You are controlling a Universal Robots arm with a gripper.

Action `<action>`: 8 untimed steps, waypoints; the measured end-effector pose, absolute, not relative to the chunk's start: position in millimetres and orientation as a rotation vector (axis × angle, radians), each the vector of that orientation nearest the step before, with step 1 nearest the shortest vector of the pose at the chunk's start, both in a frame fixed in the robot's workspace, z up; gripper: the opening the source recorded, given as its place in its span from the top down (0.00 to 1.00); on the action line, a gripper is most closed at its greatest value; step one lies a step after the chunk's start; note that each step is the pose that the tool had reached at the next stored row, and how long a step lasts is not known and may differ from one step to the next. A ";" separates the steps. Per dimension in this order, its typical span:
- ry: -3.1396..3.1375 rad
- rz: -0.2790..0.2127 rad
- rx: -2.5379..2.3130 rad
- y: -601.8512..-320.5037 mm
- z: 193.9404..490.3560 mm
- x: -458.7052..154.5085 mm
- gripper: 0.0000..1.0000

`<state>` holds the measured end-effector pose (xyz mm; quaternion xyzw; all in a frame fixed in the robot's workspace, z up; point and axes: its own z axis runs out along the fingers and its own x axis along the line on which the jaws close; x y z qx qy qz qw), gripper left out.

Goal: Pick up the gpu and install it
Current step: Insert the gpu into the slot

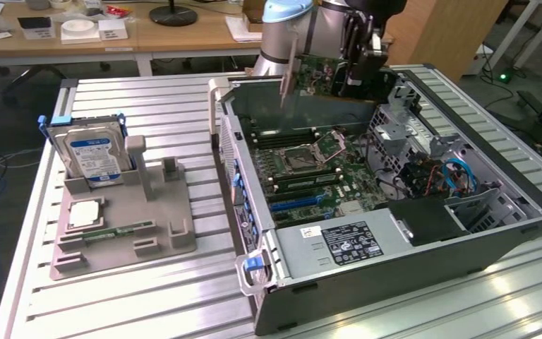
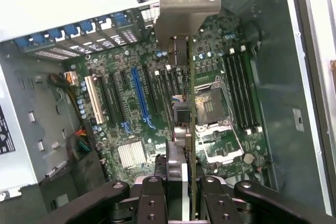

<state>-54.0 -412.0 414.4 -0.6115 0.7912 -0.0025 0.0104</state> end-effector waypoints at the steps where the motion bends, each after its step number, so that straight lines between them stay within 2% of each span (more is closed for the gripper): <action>1: 2.458 -0.008 -1.923 -412.1 414.4 -54.0 0.72; 8: 2.373 -0.006 -2.026 -412.3 414.3 -54.0 0.72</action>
